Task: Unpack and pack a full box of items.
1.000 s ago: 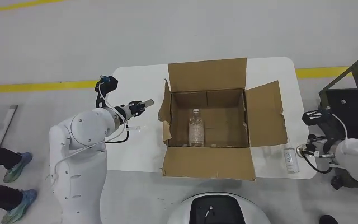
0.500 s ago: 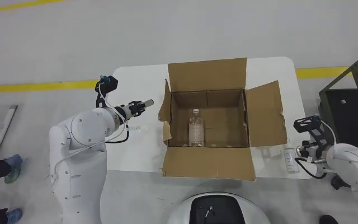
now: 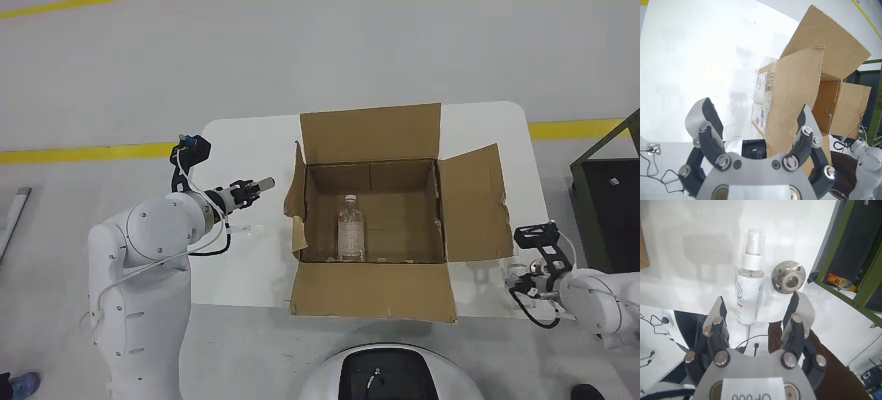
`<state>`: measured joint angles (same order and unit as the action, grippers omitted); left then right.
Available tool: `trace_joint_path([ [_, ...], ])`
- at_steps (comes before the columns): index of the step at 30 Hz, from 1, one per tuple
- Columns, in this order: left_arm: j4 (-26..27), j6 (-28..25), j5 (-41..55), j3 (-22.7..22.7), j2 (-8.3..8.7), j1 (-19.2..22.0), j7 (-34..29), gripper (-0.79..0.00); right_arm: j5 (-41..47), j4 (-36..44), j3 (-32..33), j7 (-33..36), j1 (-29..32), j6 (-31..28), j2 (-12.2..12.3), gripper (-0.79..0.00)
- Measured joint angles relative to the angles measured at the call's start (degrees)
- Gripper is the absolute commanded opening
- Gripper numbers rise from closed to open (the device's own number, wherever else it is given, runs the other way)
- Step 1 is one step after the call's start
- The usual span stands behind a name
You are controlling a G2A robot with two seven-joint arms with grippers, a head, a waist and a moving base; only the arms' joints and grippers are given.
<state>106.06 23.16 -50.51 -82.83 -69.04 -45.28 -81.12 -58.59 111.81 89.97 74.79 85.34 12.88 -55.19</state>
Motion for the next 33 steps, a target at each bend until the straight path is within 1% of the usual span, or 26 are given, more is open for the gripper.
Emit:
trace_joint_path([
  [2,0.0,0.0,0.0,0.0,0.0,0.0,0.0,0.0,0.96,-0.52,-0.42,-0.12,-0.13,-0.02,-0.11,-0.182],
  [3,0.0,0.0,0.0,0.0,0.0,0.0,0.0,0.0,1.15,-0.86,-0.72,-0.24,-0.18,-0.06,-0.17,-0.222],
  [5,0.0,0.0,0.0,0.0,0.0,0.0,0.0,0.0,1.64,-1.53,-1.16,-0.47,-0.42,-0.29,-0.25,-0.268],
  [7,0.0,0.0,0.0,0.0,0.0,0.0,0.0,0.0,1.73,-1.99,-1.7,-0.61,-0.63,-0.46,-0.33,-0.28],
  [10,0.0,0.0,0.0,0.0,0.0,0.0,0.0,0.0,1.74,-2.5,-2.33,-0.58,-0.9,-0.54,-0.42,-0.394],
  [15,0.0,0.0,0.0,0.0,0.0,0.0,0.0,0.0,1.95,-4.11,-3.54,-0.78,-2.08,-1.07,-0.6,-0.394],
  [19,0.0,0.0,0.0,0.0,0.0,0.0,0.0,0.0,1.33,-4.9,-4.66,-0.78,-2.69,-0.86,-0.74,-0.376],
  [20,0.0,0.0,0.0,0.0,0.0,0.0,0.0,0.0,1.24,-5.14,-4.87,-0.81,-2.88,-0.88,-0.77,-0.329],
  [21,0.0,0.0,0.0,0.0,0.0,0.0,0.0,0.0,1.19,-5.31,-5.09,-0.77,-3.07,-0.87,-0.81,-0.326],
  [22,0.0,0.0,0.0,0.0,0.0,0.0,0.0,0.0,1.16,-5.4,-5.18,-0.73,-3.19,-0.82,-0.83,-0.357],
  [24,0.0,0.0,0.0,0.0,0.0,0.0,0.0,0.0,1.03,-5.75,-5.34,-0.72,-3.5,-0.85,-0.87,-0.388],
  [25,0.0,0.0,0.0,0.0,0.0,0.0,0.0,0.0,0.98,-5.9,-5.41,-0.73,-3.64,-0.93,-0.89,-0.422],
  [26,0.0,0.0,0.0,0.0,0.0,0.0,0.0,0.0,0.94,-6.05,-5.47,-0.73,-3.78,-1.02,-0.9,-0.474],
  [28,0.0,0.0,0.0,0.0,0.0,0.0,0.0,0.0,0.81,-6.46,-5.57,-0.65,-4.1,-1.22,-0.93,-0.643],
  [29,0.0,0.0,0.0,0.0,0.0,0.0,0.0,0.0,0.75,-6.65,-5.58,-0.61,-4.25,-1.3,-0.93,-0.776],
  [33,0.0,0.0,0.0,0.0,0.0,0.0,0.0,0.0,1.97,-6.8,-4.28,-0.81,-5.02,-1.36,-0.94,-0.785],
])
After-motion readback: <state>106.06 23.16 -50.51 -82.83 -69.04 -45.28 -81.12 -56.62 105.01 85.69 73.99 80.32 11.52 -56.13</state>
